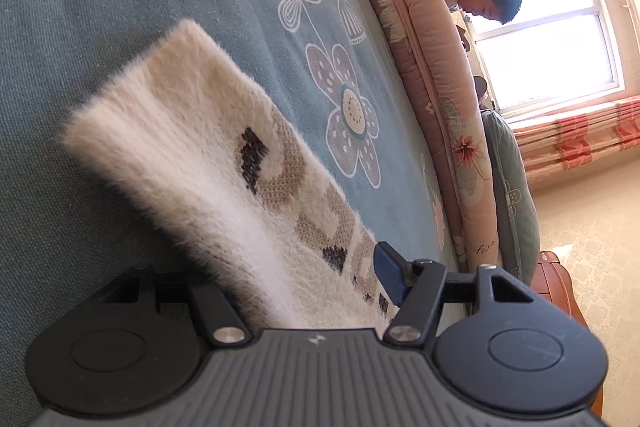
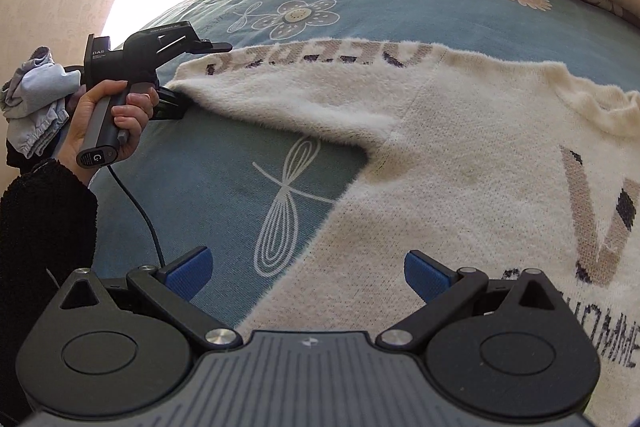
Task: Fold clothes
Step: 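Close the left gripper on the lettered sleeve cuff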
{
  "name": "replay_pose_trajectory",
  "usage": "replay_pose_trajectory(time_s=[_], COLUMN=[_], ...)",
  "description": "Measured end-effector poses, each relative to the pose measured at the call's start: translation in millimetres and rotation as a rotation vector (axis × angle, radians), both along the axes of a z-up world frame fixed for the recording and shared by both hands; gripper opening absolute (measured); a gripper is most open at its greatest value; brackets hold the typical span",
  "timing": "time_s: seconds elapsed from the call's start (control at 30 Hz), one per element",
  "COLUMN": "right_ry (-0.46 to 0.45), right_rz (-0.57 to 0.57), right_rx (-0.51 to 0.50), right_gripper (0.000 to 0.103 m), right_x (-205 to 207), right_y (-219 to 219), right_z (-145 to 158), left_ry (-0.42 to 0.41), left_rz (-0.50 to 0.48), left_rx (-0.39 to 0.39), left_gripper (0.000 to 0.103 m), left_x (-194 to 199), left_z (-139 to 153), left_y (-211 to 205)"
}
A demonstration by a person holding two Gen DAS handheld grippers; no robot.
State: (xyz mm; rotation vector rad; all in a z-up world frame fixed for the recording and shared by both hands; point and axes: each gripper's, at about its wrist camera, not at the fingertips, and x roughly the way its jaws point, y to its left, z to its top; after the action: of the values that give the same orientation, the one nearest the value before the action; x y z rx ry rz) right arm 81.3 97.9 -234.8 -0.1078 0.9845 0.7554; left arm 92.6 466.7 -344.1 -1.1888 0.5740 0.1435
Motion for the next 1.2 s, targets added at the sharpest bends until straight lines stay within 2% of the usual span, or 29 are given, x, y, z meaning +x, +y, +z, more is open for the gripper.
replay_pose_trajectory(time_s=[0.13, 0.2, 0.27, 0.3, 0.37, 0.47, 0.67, 0.93, 1.2], right_ry=[-0.008, -0.015, -0.025, -0.026, -0.027, -0.031, -0.032, -0.040, -0.062], right_rz=[0.017, 0.027, 0.031, 0.031, 0.030, 0.024, 0.004, -0.026, -0.052], right_rx=[-0.012, -0.019, -0.028, -0.031, -0.037, -0.043, -0.037, 0.008, 0.053], right_gripper=[0.103, 0.103, 0.103, 0.103, 0.103, 0.103, 0.103, 0.103, 0.103], right_x=[-3.5, -5.7, -7.4, -7.7, -8.3, -8.2, -8.9, -20.5, -30.4], right_y=[4.7, 6.1, 6.8, 6.7, 6.4, 5.7, 1.1, -28.0, -70.6], right_z=[-0.4, -0.6, -1.3, -2.0, -3.5, -5.6, -7.4, 3.2, 6.2], left_ry=[0.003, 0.023, 0.058, 0.067, 0.078, 0.088, 0.115, 0.155, 0.257], left_rz=[-0.001, 0.008, 0.021, 0.027, 0.035, 0.038, 0.041, 0.040, -0.025], left_rx=[0.027, 0.040, 0.057, 0.056, 0.049, 0.064, 0.141, 0.188, 0.407], left_gripper=[0.061, 0.051, 0.025, 0.017, 0.012, 0.011, 0.010, 0.010, 0.010], left_x=[-0.3, -1.0, -1.2, -1.7, -2.7, -2.4, -2.5, -5.6, 5.5], left_z=[1.2, 0.8, -1.0, -2.2, -4.4, -3.7, 5.4, 13.5, 63.5], left_y=[-3.6, -4.0, -3.8, -3.1, -1.5, -2.8, -11.9, -20.1, -48.8])
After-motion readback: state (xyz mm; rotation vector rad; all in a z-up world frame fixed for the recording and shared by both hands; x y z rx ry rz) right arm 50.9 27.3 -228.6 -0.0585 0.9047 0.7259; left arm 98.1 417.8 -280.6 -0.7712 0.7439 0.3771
